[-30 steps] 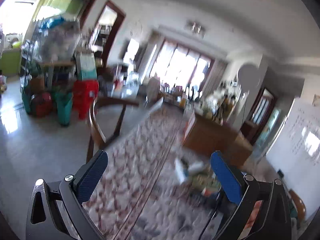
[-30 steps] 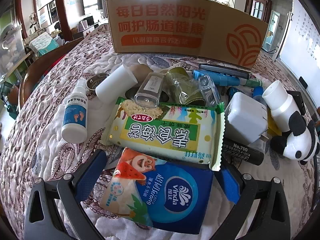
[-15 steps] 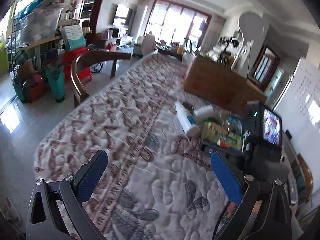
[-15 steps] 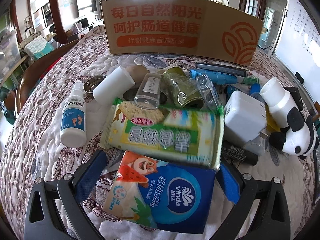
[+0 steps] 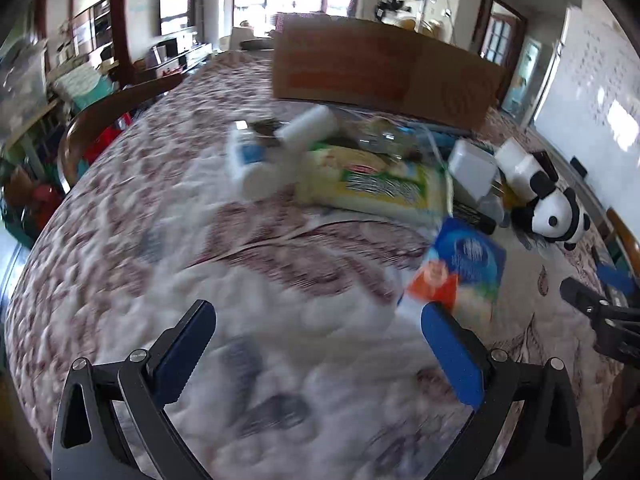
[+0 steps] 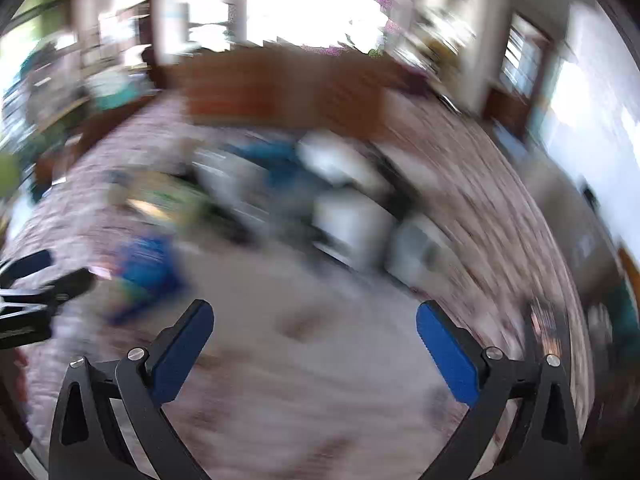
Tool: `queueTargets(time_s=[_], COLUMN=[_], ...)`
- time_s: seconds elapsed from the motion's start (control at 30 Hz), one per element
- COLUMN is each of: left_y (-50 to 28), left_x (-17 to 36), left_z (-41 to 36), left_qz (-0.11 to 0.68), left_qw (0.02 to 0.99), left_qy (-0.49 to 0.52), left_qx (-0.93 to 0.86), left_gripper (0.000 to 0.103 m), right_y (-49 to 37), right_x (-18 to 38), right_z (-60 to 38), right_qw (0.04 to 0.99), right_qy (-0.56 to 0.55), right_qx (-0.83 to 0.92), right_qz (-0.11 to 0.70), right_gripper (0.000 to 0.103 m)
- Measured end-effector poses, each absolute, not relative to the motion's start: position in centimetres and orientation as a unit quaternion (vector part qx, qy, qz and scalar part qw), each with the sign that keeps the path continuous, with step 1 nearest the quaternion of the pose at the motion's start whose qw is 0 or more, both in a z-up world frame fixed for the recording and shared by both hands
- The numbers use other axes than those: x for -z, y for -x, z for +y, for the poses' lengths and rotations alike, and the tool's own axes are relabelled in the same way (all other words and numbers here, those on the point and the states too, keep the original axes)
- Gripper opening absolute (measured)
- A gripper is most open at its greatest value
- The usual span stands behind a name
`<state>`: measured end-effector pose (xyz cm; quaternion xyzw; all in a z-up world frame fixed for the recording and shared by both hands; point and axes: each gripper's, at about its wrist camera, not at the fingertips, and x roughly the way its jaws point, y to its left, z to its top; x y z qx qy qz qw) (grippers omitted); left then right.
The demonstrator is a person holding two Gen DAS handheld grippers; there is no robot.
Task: Organize objects
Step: 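Move the right gripper toward the black-and-white panda plush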
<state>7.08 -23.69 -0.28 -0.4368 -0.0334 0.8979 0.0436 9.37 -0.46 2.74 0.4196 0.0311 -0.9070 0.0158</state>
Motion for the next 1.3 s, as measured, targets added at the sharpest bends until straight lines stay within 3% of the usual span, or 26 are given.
queueTargets(time_s=[0.03,0.1,0.13,0.17,0.2,0.23,0.6,1.3], left_y=[-6.7,-6.2,-6.1,-6.1,-6.3,-6.5,-4.5,-3.6], left_x=[0.4,0.8,0.8,0.9,0.9,0.9,0.9,1.1], left_z=[-23.1,-22.3,-22.0,-21.7,-21.6,-21.7,-22.5,-22.7], left_qz=[-0.031,-0.025,-0.012,-0.006,-0.003,-0.002,0.004,-0.006], left_qw=[0.047,0.045,0.039,0.039,0.041,0.044,0.03,0.01], left_qy=[0.443,0.45,0.45,0.452,0.451,0.45,0.455,0.456], left_qx=[-0.895,-0.891,-0.892,-0.891,-0.892,-0.892,-0.89,-0.89], left_gripper=[0.103,0.103,0.103,0.103,0.103,0.103,0.103,0.103], right_y=[-9.1,-8.6,-8.4,-8.3,-8.0,-7.6,-1.4,-3.5], right_x=[-1.8,-0.4,-0.1,-0.1,-0.1,-0.1,0.0,-0.2], right_z=[1.0,2.9,2.9,2.4,1.9,1.5,-0.3,-0.8], right_qw=[-0.009,-0.017,-0.012,-0.016,-0.003,0.008,-0.006,-0.003], right_qy=[-0.433,-0.456,-0.457,-0.449,-0.448,-0.45,-0.454,-0.453], right_qx=[0.901,0.889,0.889,0.894,0.894,0.893,0.891,0.891], right_qz=[0.014,-0.023,-0.025,-0.004,-0.001,-0.005,-0.008,-0.008], right_gripper=[0.088,0.085,0.103,0.103,0.096,0.103,0.103,0.103])
